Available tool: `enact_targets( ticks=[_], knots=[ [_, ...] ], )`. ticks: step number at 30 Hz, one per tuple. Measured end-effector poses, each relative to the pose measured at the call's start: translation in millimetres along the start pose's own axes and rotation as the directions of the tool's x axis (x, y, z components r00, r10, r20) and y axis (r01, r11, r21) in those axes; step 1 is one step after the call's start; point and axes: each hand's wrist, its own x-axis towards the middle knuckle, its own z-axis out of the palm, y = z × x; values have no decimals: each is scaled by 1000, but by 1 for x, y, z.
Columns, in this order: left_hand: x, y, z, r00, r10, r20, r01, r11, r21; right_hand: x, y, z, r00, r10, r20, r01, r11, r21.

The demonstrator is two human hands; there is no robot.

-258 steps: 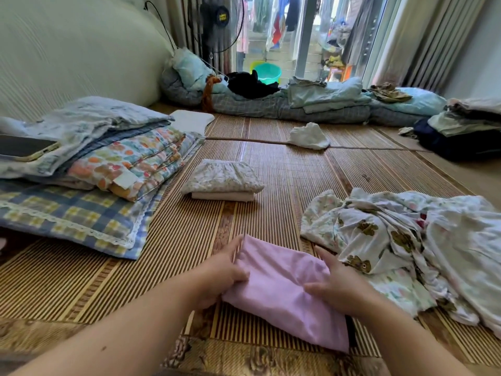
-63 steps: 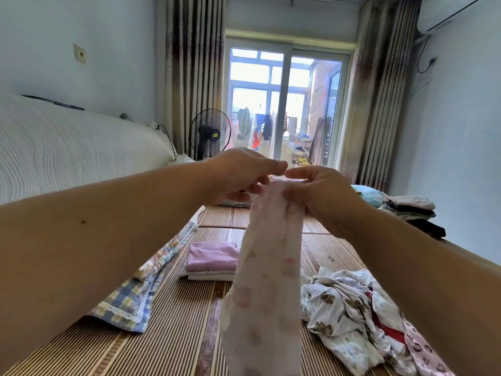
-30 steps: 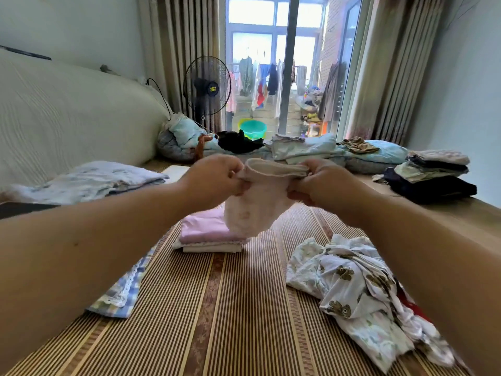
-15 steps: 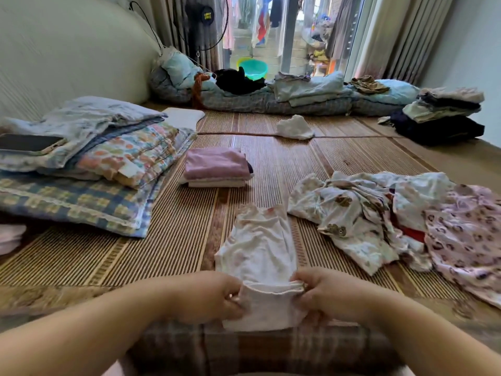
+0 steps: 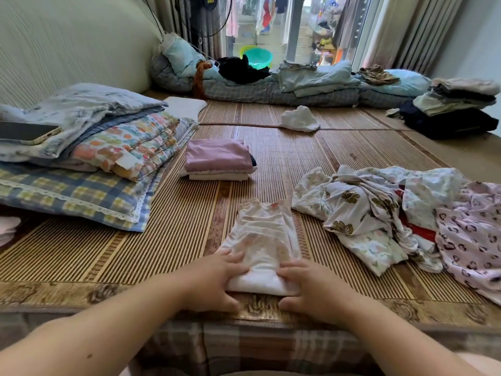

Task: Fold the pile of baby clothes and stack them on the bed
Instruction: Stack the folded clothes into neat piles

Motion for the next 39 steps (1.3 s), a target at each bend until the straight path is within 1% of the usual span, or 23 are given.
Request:
enact_targets(
  ticks=[1,4,6,7,8,9,11,12,13,15,17,18,20,22,23,25,26,28,30,32,35,37,39],
  knots=[
    [-1,-3,1,1000,-1,-9,1,998,56,-1,5,4,1000,-20,-16,20,1000,-12],
    [-3,-8,0,993,36,-112,-21,991,135,-3,14,6,989,-87,-118,78,994,-76],
    [-5,-12,-1,981,83,-176,-50,982,181,-5,15,3,988,-94,-123,84,993,-88],
    [-7,-13,-3,978,81,-191,-48,984,173,-7,15,1,991,-67,-113,62,997,-46],
    [-9,-14,-4,980,68,-189,-43,990,134,-9,14,-2,996,-24,-88,27,999,32],
    [-11,-15,-7,985,46,-165,-37,998,54,-12,14,-5,998,21,-53,-13,989,149],
    [-18,-14,-16,998,-6,-70,-7,981,-193,-18,12,-15,995,82,51,-96,908,407],
    [-21,-12,-21,1000,-21,-21,14,953,-301,-20,9,-20,992,85,96,-121,862,492],
    [-23,-11,-26,1000,-25,3,25,925,-379,-21,6,-26,990,78,117,-129,836,533],
    [-20,-11,-37,999,-35,-22,20,881,-473,-15,2,-39,992,67,107,-116,815,568],
    [-8,-12,-46,993,-63,-102,-3,837,-547,3,-2,-52,995,88,40,-94,780,619],
    [1,-13,-50,982,-108,-153,-5,802,-597,15,-3,-56,993,117,-16,-79,764,640],
    [21,-18,-54,937,-255,-237,4,688,-726,41,-1,-59,964,233,-127,-96,753,651],
    [38,-22,-51,886,-404,-229,46,567,-822,62,5,-55,920,350,-177,-190,792,579],
    [44,-25,-46,873,-454,-179,117,551,-826,70,9,-49,908,391,-151,-262,810,524],
    [49,-26,-36,861,-505,-66,275,569,-775,77,19,-37,895,445,-30,-399,828,394],
    [51,-26,-31,851,-525,-35,324,575,-752,78,21,-32,880,475,19,-451,821,349],
    [56,-26,-20,834,-550,-32,370,601,-709,83,23,-22,858,510,56,-495,794,354],
    [61,-22,-16,812,-583,-33,412,612,-675,87,19,-15,842,537,56,-512,760,400],
    [65,-15,-17,808,-589,-27,425,614,-665,91,9,-14,834,550,43,-523,763,379],
    [73,-7,-20,806,-590,-33,431,625,-651,97,3,-10,846,534,12,-499,782,374],
    [76,-8,-18,810,-587,0,399,551,-733,98,3,-8,848,529,-5,-466,751,468],
    [74,-10,-16,840,-541,23,313,450,-836,93,3,-11,850,527,-25,-413,695,588]
  ],
)
